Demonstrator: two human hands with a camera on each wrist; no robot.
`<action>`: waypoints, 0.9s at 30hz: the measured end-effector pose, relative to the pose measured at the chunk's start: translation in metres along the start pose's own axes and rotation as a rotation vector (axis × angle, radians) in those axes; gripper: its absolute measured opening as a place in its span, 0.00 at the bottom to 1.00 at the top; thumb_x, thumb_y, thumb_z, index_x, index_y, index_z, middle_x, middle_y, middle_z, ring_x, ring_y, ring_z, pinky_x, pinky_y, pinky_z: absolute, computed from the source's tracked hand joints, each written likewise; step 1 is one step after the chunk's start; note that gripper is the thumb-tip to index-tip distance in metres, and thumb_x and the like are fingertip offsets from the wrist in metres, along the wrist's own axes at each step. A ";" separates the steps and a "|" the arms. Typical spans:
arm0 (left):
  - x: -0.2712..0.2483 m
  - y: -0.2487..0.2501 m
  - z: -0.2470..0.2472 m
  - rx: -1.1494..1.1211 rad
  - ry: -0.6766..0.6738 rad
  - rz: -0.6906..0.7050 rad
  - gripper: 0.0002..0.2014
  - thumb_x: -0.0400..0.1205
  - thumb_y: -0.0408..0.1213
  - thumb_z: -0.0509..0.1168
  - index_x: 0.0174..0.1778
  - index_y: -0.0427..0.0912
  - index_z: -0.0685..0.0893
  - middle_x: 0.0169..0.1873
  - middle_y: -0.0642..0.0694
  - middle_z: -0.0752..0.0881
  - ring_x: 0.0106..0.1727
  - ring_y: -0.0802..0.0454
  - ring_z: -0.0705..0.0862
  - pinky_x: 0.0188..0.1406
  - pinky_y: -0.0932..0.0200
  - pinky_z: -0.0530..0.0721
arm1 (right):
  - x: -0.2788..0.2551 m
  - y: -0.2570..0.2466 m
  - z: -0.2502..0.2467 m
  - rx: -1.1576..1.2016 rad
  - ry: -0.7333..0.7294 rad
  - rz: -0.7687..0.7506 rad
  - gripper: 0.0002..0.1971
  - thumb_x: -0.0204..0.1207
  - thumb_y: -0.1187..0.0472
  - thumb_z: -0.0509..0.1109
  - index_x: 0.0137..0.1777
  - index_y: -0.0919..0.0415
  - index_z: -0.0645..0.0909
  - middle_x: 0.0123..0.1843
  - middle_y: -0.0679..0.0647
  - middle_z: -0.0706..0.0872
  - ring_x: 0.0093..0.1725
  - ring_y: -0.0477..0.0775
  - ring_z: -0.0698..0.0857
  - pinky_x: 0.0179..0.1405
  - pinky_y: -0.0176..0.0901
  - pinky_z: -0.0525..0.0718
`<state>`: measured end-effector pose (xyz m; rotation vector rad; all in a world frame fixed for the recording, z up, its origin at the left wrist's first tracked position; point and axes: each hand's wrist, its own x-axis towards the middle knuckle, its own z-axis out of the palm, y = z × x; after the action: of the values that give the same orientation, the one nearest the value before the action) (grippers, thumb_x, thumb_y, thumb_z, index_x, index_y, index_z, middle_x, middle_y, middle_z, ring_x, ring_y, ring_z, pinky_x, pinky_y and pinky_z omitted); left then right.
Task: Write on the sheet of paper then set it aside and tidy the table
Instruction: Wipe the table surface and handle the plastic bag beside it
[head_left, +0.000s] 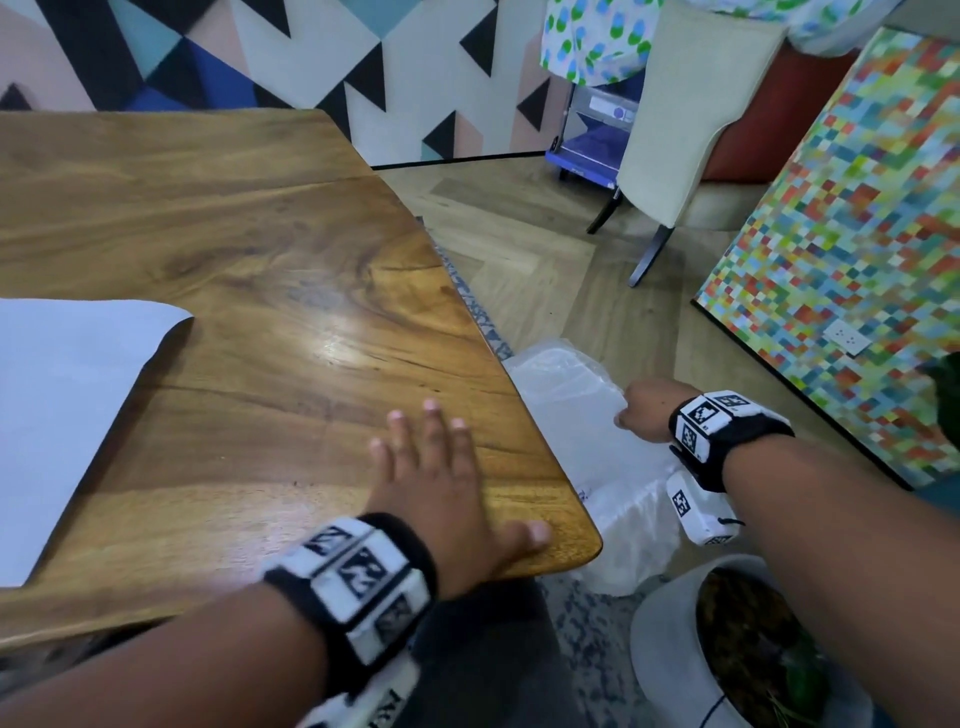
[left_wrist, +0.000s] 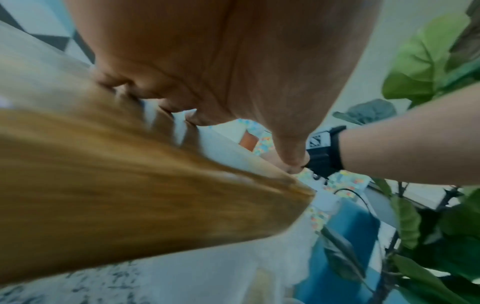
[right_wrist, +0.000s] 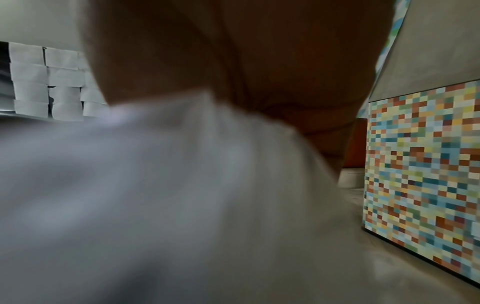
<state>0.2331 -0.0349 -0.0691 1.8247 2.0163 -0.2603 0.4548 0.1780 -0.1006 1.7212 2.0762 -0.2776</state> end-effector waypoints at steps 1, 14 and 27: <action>0.003 0.017 0.002 0.003 -0.009 0.030 0.64 0.69 0.86 0.40 0.86 0.40 0.28 0.82 0.31 0.24 0.83 0.24 0.27 0.84 0.25 0.39 | 0.001 -0.001 0.001 0.003 -0.005 0.001 0.11 0.79 0.52 0.65 0.42 0.60 0.79 0.43 0.56 0.84 0.45 0.60 0.85 0.38 0.43 0.78; -0.005 -0.012 -0.038 -0.196 0.032 0.137 0.55 0.75 0.79 0.50 0.89 0.52 0.35 0.88 0.43 0.34 0.88 0.42 0.34 0.88 0.35 0.46 | 0.002 -0.002 0.002 -0.027 0.000 -0.008 0.12 0.79 0.50 0.66 0.46 0.61 0.78 0.52 0.60 0.85 0.50 0.63 0.86 0.49 0.48 0.84; -0.034 -0.020 0.027 0.012 0.024 0.084 0.59 0.70 0.85 0.32 0.86 0.44 0.27 0.82 0.33 0.23 0.82 0.31 0.22 0.84 0.29 0.33 | -0.003 -0.005 -0.004 -0.044 0.007 -0.006 0.14 0.81 0.52 0.65 0.52 0.64 0.82 0.47 0.58 0.82 0.49 0.61 0.84 0.42 0.44 0.77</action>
<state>0.2197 -0.0789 -0.0818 1.9235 1.9526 -0.2278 0.4496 0.1759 -0.0960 1.6924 2.0775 -0.2261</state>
